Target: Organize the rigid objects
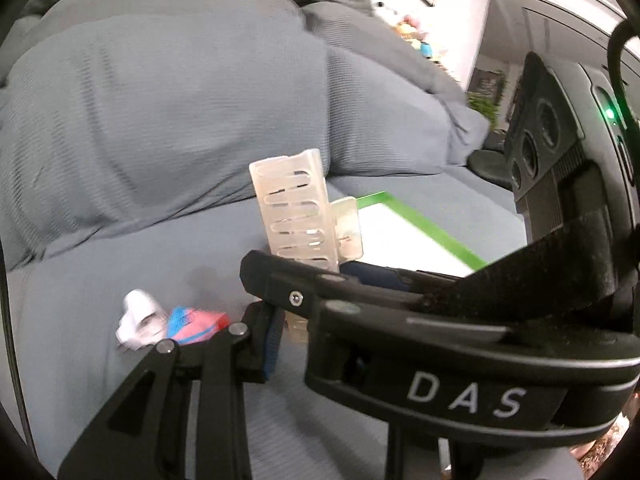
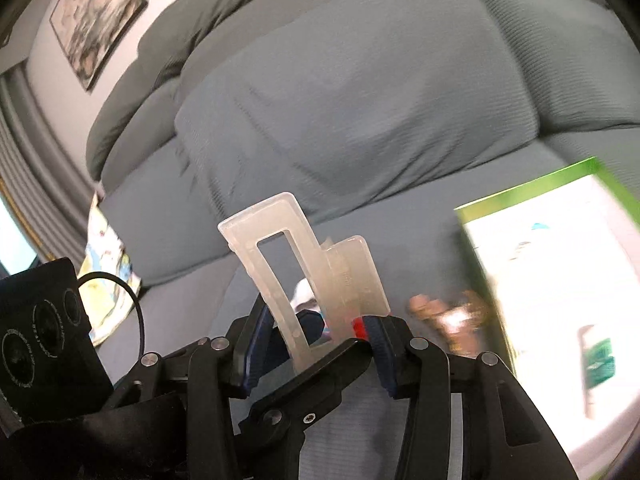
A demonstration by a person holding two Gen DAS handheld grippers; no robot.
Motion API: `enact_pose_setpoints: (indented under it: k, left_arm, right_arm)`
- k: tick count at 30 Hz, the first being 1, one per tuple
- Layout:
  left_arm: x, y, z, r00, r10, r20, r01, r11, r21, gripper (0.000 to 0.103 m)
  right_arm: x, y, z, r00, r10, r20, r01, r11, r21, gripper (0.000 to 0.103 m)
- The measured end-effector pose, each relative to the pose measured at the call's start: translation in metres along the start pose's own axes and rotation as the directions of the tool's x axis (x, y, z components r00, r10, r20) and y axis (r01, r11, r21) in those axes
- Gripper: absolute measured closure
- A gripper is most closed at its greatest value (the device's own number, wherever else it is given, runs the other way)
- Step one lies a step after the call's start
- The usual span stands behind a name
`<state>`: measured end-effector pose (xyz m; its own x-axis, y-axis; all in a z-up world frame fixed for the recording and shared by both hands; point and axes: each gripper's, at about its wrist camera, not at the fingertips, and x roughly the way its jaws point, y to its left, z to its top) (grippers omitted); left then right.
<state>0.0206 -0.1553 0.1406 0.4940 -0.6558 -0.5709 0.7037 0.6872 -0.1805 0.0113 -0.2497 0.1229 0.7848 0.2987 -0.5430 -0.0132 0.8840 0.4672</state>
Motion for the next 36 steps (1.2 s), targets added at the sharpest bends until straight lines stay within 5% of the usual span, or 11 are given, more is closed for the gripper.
enact_pose_setpoints:
  k: [12,24,27,30,34,36]
  left_arm:
    - [0.035,-0.062,0.008,0.974,-0.227,0.029,0.225,0.973,0.056,0.079]
    - [0.078,-0.089,-0.011,0.931,-0.358,-0.071,0.352,0.932,-0.087,0.078]
    - [0.078,-0.086,-0.012,0.940,-0.326,-0.099,0.316,0.943,-0.109,0.066]
    - [0.072,-0.083,-0.011,0.952,-0.292,-0.091,0.283,0.954,-0.099,0.047]
    - [0.052,-0.073,-0.012,0.966,-0.251,-0.065,0.244,0.965,-0.096,0.024]
    - [0.040,-0.063,-0.014,0.978,-0.204,-0.046,0.199,0.976,-0.091,0.022]
  right_arm:
    - [-0.076,-0.044,-0.003,0.968,-0.211,0.138,0.197,0.974,0.109,0.054]
    - [-0.085,-0.100,-0.013,0.942,-0.334,0.042,0.314,0.916,0.250,0.054]
    - [-0.083,-0.109,-0.013,0.933,-0.360,0.020,0.340,0.896,0.286,0.052]
    - [-0.086,-0.113,-0.013,0.914,-0.406,0.012,0.383,0.871,0.309,0.031]
    - [-0.089,-0.110,-0.011,0.909,-0.415,0.028,0.384,0.864,0.327,0.029]
    - [-0.087,-0.103,-0.009,0.912,-0.409,0.040,0.376,0.870,0.317,0.029]
